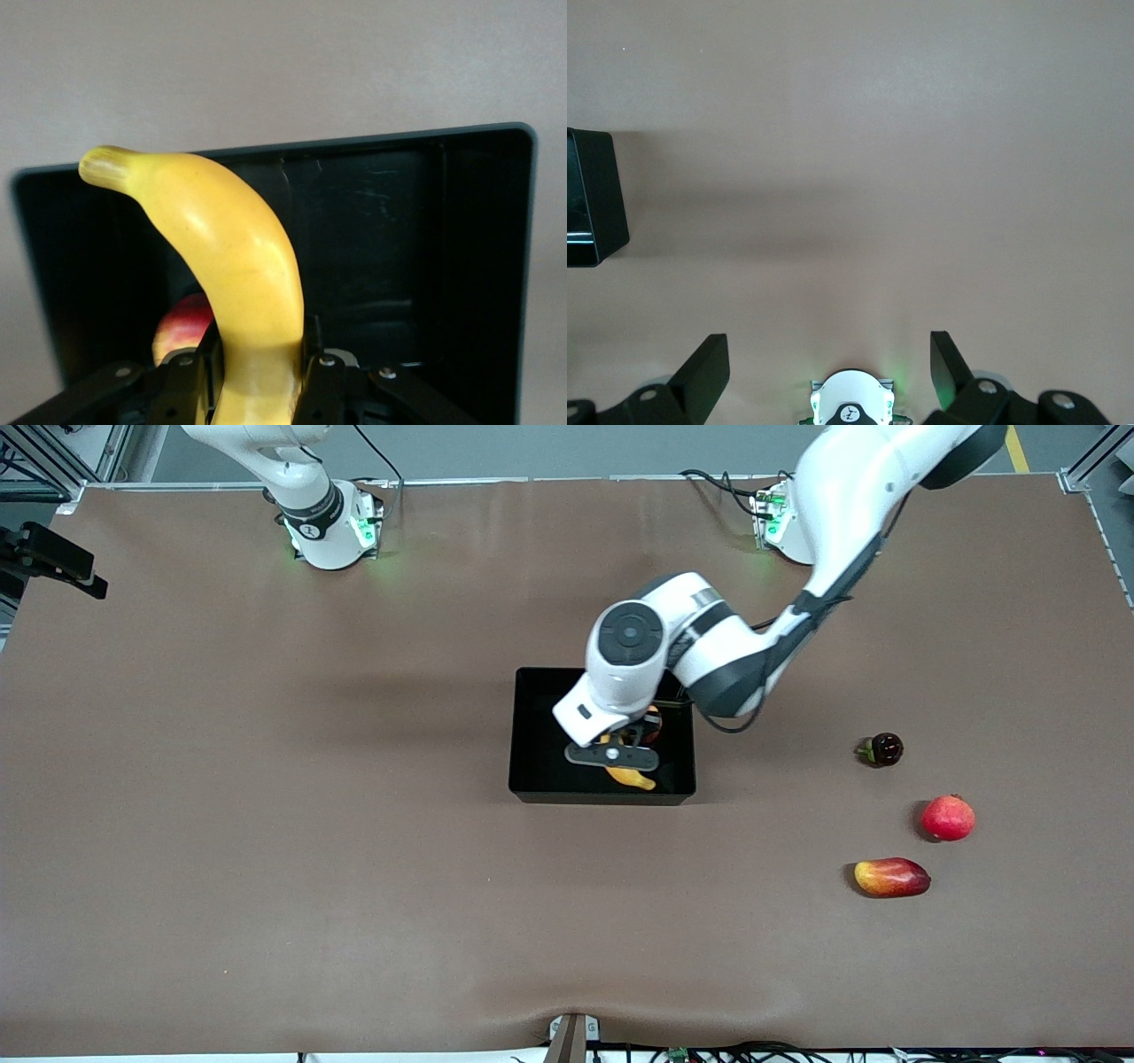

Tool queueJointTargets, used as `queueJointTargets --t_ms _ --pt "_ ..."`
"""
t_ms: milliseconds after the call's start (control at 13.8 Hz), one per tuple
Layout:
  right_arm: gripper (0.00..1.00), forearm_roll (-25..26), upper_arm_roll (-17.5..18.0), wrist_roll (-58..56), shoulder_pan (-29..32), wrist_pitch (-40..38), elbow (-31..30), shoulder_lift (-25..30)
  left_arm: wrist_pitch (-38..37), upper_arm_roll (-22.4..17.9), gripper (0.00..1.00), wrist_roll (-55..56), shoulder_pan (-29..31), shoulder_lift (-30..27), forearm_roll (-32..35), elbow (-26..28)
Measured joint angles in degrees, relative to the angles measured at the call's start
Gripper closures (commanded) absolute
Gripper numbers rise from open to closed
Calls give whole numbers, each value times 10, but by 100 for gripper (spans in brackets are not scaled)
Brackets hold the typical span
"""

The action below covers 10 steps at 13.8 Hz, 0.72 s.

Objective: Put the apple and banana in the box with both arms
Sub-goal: 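Carry the banana with the left gripper over the black box, then lower the banana into the box and open the left gripper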

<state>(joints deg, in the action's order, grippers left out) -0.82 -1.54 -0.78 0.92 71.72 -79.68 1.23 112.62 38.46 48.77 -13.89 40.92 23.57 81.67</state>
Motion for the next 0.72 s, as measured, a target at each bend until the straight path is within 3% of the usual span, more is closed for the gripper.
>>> queueJointTargets --t_ms 217,725 --pt "0 0 0 0 0 -1 -1 0 56 -37 100 51 -53 24 0 -6" --pt "0 0 0 0 0 -3 -2 0 84 -40 100 103 -76 68 0 -18"
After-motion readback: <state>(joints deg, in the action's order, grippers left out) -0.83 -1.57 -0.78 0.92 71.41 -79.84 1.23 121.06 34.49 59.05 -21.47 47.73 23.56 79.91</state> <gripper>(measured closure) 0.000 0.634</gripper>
